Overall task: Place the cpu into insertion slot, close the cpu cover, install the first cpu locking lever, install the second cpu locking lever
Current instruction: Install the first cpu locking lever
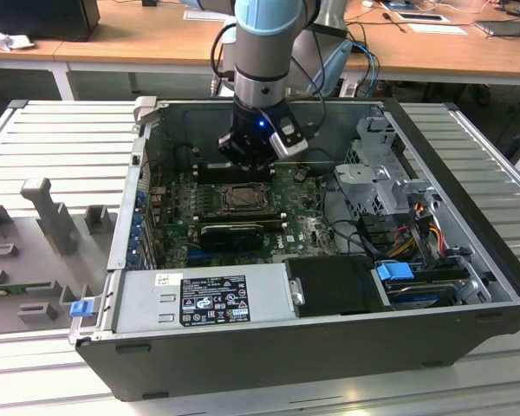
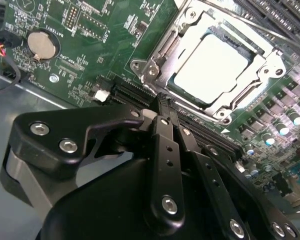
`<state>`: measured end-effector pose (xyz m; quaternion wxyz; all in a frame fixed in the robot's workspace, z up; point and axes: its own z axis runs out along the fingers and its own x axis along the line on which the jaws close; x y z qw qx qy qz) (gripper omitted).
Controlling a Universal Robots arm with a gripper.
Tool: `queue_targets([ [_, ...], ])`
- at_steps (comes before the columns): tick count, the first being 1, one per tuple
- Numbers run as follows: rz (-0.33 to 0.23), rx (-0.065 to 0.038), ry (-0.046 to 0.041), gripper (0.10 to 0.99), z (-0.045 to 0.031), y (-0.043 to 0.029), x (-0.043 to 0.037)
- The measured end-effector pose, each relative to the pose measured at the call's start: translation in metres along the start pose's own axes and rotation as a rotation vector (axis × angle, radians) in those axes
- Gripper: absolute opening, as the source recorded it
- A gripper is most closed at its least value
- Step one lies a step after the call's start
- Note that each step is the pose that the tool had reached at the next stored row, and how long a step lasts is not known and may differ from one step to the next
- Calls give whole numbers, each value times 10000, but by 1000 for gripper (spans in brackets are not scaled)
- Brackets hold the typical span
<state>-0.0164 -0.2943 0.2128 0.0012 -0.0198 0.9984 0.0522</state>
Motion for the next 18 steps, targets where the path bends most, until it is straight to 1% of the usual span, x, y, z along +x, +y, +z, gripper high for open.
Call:
queue_targets([
  [18, 1, 0, -1, 106, -8, -84, 3],
])
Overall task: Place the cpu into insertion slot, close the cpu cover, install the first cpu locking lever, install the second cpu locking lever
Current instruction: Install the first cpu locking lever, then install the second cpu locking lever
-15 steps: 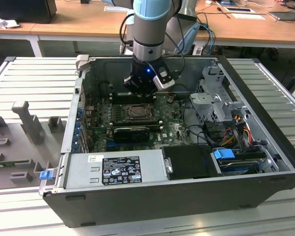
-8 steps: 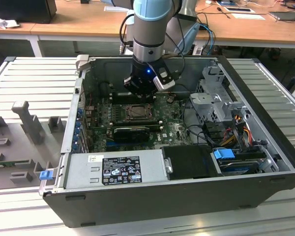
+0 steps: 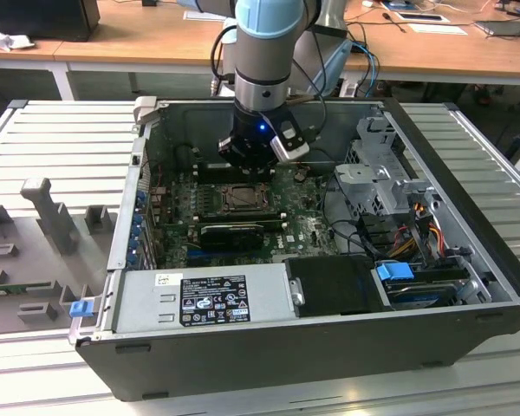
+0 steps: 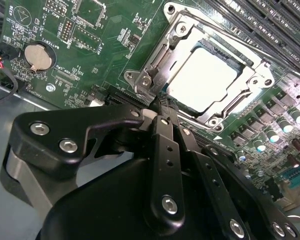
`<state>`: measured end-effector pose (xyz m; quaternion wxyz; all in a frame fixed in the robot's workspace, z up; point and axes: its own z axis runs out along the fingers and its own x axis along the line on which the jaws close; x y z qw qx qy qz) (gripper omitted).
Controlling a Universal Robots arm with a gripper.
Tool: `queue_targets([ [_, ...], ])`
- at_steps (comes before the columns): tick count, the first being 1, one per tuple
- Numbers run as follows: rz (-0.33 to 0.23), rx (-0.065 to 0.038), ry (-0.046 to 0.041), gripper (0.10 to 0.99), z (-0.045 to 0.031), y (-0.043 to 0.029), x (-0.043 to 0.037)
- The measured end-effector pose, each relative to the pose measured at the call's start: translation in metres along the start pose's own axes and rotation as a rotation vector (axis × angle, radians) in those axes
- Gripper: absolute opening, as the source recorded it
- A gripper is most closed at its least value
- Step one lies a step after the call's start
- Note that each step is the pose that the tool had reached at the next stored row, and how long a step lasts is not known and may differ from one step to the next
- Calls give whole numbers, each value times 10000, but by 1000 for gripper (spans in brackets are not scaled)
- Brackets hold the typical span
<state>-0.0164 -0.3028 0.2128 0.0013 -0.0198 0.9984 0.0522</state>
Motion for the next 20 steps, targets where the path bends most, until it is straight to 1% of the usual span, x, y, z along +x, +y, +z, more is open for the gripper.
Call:
queue_targets([
  [5, -2, 0, 0, 106, -2, -22, 0],
  [8, -1, 0, 0, 106, -7, -63, 2],
  [15, 0, 1, 1, 106, -13, -114, 3],
  [18, 0, 1, 0, 106, -100, -105, 3],
  [20, 0, 1, 0, 106, -171, -98, 3],
])
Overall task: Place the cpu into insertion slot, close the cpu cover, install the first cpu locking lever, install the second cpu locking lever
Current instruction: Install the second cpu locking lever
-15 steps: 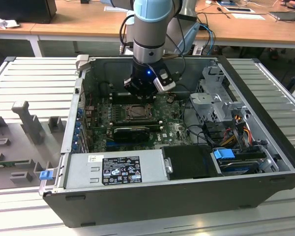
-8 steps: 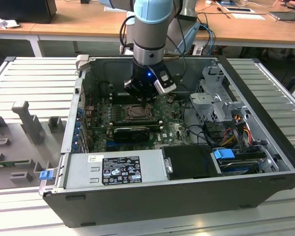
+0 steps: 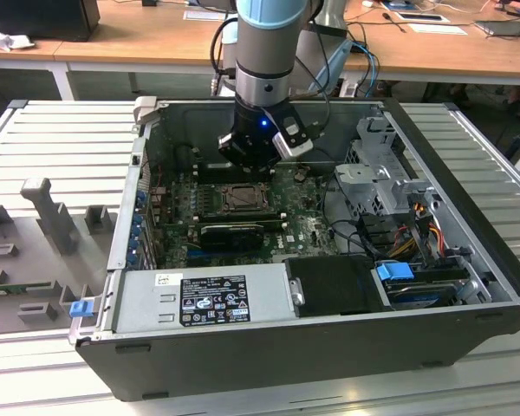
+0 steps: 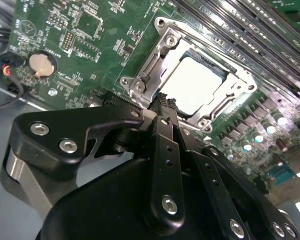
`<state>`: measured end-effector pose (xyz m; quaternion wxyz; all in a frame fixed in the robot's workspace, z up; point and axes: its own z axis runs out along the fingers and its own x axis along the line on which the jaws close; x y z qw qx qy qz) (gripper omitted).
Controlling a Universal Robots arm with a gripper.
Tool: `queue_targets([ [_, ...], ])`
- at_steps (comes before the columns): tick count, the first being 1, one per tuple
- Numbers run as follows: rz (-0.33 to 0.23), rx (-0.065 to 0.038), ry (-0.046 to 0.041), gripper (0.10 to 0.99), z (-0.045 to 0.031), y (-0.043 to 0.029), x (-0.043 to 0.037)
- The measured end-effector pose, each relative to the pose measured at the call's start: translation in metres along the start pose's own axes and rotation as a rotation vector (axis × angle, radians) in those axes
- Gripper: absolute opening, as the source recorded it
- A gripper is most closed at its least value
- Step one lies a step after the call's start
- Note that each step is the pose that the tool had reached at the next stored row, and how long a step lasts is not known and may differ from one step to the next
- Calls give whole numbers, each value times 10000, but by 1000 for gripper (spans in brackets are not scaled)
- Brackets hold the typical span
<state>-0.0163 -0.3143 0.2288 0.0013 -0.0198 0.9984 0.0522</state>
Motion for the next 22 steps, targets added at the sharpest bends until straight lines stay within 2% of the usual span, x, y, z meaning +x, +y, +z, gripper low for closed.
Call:
queue_targets([
  [2, -3, -2, 0, 106, -14, -5, -1],
  [8, -1, -1, 0, 106, -19, -90, 3],
  [14, 2, 1, 2, 106, -27, -116, 5],
  [19, 0, -1, 6, 106, -97, -120, 4],
  [22, 1, -2, 5, 106, -118, -157, 6],
])
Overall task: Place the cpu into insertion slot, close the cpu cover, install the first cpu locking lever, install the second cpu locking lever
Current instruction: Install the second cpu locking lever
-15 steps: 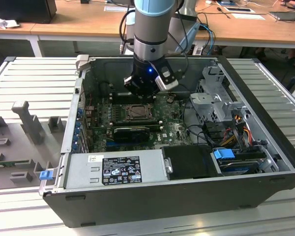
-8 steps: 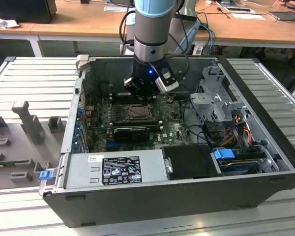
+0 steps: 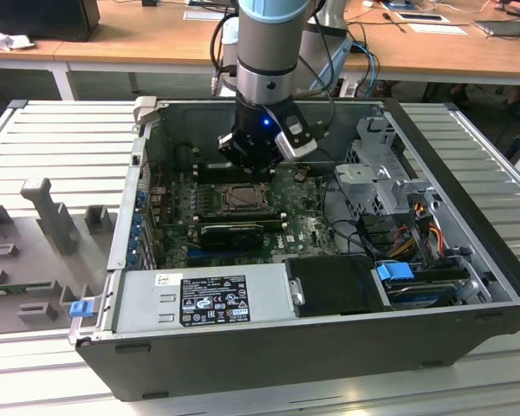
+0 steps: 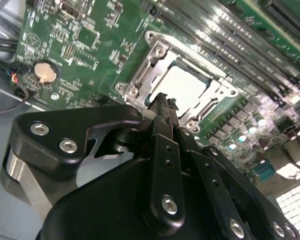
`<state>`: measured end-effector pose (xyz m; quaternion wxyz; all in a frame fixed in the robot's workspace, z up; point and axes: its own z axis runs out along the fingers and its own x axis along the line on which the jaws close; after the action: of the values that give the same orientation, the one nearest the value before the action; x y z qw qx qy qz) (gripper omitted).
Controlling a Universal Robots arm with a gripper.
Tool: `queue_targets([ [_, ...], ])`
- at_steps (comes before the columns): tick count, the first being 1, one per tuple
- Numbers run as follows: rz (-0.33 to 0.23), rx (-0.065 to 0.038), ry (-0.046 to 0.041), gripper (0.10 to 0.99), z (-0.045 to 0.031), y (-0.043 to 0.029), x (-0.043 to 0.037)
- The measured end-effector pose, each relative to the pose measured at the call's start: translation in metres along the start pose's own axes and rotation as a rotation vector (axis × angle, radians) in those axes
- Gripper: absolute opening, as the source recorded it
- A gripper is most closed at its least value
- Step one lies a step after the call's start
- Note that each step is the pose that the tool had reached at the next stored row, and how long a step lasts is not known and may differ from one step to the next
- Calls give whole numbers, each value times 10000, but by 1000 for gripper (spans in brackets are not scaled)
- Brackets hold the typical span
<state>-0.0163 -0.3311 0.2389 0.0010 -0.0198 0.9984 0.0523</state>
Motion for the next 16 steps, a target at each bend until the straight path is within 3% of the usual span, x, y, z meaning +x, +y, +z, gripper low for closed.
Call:
queue_targets([
  [8, -1, 0, 0, 106, -22, -202, 8],
  [13, -1, 0, 1, 106, -82, -233, 9],
  [16, 0, 1, 0, 106, -87, -296, 12],
])
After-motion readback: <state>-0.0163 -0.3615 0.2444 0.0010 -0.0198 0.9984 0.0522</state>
